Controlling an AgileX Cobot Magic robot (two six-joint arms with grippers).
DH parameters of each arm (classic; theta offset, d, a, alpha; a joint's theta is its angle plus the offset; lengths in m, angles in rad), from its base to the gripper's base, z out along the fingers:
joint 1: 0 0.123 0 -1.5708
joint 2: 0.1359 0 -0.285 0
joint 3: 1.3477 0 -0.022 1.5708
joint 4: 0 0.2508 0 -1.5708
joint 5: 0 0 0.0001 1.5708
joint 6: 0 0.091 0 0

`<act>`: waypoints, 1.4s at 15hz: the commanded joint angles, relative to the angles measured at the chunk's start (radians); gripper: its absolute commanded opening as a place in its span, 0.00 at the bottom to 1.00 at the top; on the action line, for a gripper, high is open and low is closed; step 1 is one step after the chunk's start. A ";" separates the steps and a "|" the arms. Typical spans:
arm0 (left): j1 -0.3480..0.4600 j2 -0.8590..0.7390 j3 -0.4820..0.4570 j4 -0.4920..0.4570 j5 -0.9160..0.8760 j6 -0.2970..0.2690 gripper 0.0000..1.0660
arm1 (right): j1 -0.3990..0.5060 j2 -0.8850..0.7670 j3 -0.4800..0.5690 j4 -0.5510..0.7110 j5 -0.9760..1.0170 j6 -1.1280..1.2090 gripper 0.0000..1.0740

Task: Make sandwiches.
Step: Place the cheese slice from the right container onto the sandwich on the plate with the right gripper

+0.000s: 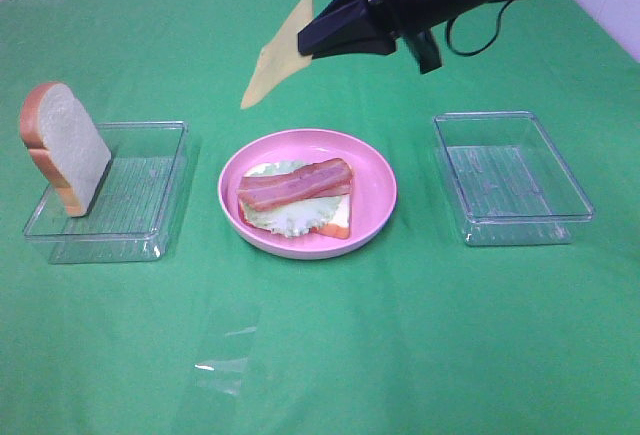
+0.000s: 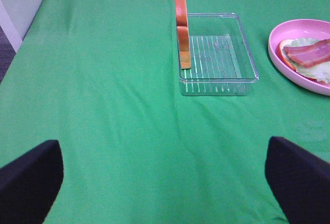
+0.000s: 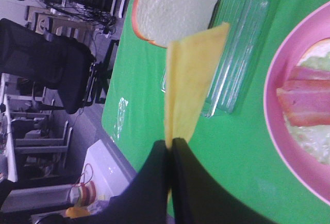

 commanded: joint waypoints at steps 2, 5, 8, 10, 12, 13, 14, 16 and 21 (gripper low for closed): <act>0.000 -0.016 0.004 0.001 -0.010 0.000 0.92 | 0.066 0.140 -0.073 0.056 -0.006 -0.024 0.00; 0.000 -0.016 0.004 0.001 -0.010 0.000 0.92 | 0.077 0.249 -0.159 0.056 -0.006 0.012 0.00; 0.000 -0.016 0.004 0.001 -0.010 0.000 0.92 | 0.076 0.345 -0.187 0.034 -0.030 0.037 0.00; 0.000 -0.016 0.004 0.001 -0.010 0.000 0.92 | 0.075 0.386 -0.187 -0.009 -0.025 0.065 0.00; 0.000 -0.016 0.004 0.001 -0.010 0.000 0.92 | 0.074 0.387 -0.187 -0.137 -0.028 0.112 0.00; 0.000 -0.016 0.004 0.001 -0.010 0.000 0.92 | 0.072 0.379 -0.187 -0.209 -0.035 0.143 0.00; 0.000 -0.016 0.004 0.001 -0.010 0.000 0.92 | 0.071 0.353 -0.188 -0.361 -0.065 0.220 0.00; 0.000 -0.016 0.004 0.001 -0.010 0.000 0.92 | 0.071 0.332 -0.188 -0.436 -0.089 0.264 0.00; 0.000 -0.016 0.004 0.001 -0.010 0.000 0.92 | 0.073 0.323 -0.188 -0.483 -0.112 0.290 0.00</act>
